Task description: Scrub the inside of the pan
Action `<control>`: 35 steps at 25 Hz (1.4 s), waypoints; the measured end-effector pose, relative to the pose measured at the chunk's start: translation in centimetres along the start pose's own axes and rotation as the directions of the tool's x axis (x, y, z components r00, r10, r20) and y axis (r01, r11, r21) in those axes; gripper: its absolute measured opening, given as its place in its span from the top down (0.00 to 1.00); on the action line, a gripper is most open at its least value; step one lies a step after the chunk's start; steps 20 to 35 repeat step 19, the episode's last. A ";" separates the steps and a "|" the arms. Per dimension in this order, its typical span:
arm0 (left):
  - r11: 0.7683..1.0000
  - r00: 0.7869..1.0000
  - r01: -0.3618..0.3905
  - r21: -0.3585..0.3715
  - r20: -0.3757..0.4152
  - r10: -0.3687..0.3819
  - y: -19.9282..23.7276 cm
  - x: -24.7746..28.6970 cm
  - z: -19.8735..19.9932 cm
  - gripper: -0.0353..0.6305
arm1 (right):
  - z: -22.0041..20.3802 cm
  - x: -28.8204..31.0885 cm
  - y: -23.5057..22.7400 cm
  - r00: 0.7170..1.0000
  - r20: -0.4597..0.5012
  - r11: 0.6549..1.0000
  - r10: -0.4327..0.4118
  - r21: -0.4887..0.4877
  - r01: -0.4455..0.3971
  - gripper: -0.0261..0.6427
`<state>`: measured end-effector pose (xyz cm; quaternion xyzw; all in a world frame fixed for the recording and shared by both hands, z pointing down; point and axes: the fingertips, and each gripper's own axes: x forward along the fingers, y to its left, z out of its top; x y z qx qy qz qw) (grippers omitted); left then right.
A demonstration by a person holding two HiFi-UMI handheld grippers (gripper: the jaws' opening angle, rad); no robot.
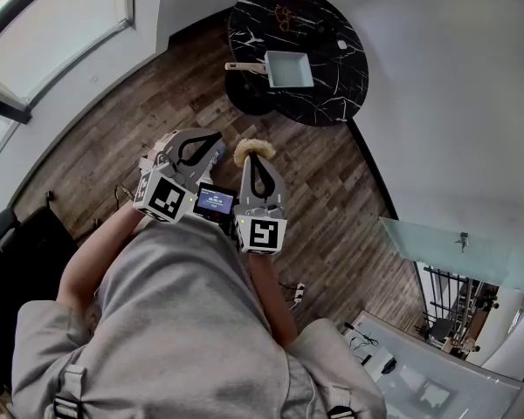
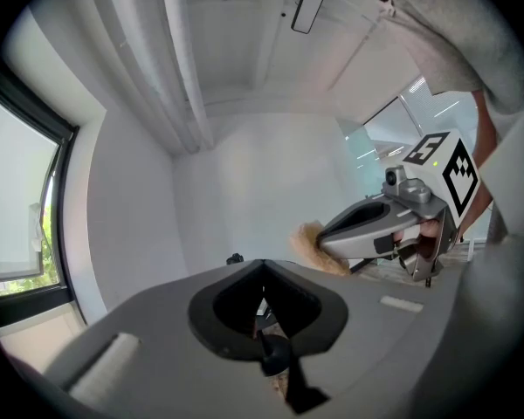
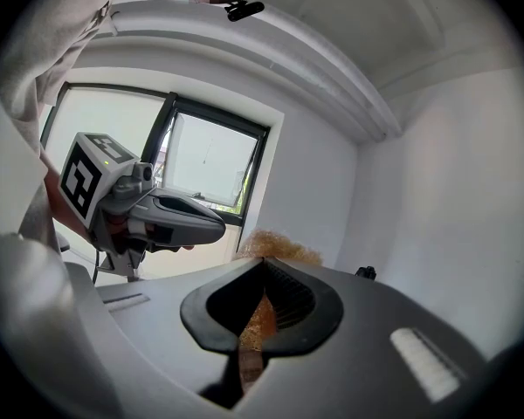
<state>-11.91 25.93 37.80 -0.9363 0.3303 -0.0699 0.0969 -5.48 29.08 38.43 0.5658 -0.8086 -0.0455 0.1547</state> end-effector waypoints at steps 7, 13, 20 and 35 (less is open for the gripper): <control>1.000 1.000 -0.008 -0.016 -0.024 0.008 0.5 -0.6 -1.1 0.94 | -0.7 0.8 1.0 1.000 -0.010 1.000 0.023 0.011 -0.023 0.94; 0.997 0.997 -0.068 -0.022 -0.034 0.068 2.1 -1.4 -1.4 0.94 | 0.2 2.3 2.2 0.997 -0.001 0.996 0.083 -0.009 -0.083 0.94; 0.992 0.991 -0.125 -0.035 -0.057 0.123 5.2 -4.2 -2.7 0.94 | 0.8 4.8 4.9 0.992 0.008 0.992 0.126 -0.012 -0.126 0.94; 0.992 0.991 -0.125 -0.035 -0.057 0.123 5.2 -4.2 -2.7 0.94 | 0.8 4.8 4.9 0.992 0.008 0.992 0.126 -0.012 -0.126 0.94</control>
